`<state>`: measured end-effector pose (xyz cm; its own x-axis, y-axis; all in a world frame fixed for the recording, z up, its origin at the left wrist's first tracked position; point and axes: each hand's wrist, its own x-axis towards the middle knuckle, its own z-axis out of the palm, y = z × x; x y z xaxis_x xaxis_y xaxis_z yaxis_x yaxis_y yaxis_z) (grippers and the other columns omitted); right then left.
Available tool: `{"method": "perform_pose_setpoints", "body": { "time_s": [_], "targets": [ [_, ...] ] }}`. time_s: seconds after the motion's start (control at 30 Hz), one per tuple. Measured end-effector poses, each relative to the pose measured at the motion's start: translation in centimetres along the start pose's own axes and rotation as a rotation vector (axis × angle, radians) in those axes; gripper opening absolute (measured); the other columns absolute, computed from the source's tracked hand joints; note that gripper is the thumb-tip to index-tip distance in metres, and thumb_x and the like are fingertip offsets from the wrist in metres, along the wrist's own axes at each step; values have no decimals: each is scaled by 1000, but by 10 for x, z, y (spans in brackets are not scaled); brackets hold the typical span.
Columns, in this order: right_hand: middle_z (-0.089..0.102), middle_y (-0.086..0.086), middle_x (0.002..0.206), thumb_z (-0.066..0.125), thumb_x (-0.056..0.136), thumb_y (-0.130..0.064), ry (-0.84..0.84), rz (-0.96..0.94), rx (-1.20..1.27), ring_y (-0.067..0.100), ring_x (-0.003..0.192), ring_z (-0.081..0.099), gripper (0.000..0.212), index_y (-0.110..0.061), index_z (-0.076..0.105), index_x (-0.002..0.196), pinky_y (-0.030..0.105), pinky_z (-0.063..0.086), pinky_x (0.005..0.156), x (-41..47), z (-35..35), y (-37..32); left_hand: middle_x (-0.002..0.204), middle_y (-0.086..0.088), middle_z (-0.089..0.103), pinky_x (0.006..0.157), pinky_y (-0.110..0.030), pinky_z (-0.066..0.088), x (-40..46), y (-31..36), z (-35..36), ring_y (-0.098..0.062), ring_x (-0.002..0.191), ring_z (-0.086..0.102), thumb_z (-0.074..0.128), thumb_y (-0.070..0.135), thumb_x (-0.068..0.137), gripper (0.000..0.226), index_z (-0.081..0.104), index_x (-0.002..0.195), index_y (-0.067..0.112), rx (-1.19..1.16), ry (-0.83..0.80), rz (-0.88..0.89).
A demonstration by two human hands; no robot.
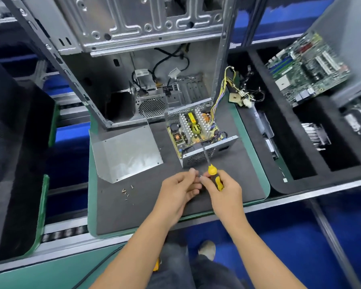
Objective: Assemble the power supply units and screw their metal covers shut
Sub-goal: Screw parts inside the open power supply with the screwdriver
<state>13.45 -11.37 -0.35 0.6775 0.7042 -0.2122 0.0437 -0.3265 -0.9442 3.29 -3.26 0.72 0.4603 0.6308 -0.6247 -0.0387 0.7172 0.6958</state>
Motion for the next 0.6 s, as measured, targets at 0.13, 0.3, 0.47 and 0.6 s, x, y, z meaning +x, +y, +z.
{"method": "perform_pose_setpoints", "body": {
  "time_s": [0.13, 0.3, 0.47, 0.6],
  "targets": [
    [71, -14, 83, 73, 89, -20, 13, -44, -51, 3, 81, 64, 17, -36, 67, 88, 13, 47, 71, 4, -7, 3, 78, -5, 71, 64, -19, 54, 4, -1, 12, -8, 67, 61, 62, 23, 95, 26, 80, 81, 11, 27, -55, -43],
    [67, -11, 75, 68, 93, -30, 141, 63, 134, 1, 68, 57, 9, -36, 68, 86, 13, 46, 64, 13, -14, 6, 61, 11, 46, 56, -15, 35, 0, 1, 11, -5, 56, 40, 67, 43, 91, 27, 67, 76, 21, 594, 177, 412],
    [66, -12, 70, 68, 91, -35, 209, 117, 236, 4, 63, 55, 9, -43, 69, 88, 16, 46, 59, 28, -11, 0, 91, 0, 49, 84, -27, 44, 25, 52, 24, -20, 87, 51, 79, 41, 79, 42, 70, 106, 10, 1233, 212, 1082],
    [65, -17, 68, 68, 90, -37, 231, 148, 264, -2, 61, 53, 7, -43, 69, 89, 15, 42, 59, 37, -5, -2, 94, -8, 48, 92, -34, 37, 50, 58, 26, -36, 100, 48, 83, 47, 74, 56, 71, 109, 6, 1540, 140, 843]
  ]
}}
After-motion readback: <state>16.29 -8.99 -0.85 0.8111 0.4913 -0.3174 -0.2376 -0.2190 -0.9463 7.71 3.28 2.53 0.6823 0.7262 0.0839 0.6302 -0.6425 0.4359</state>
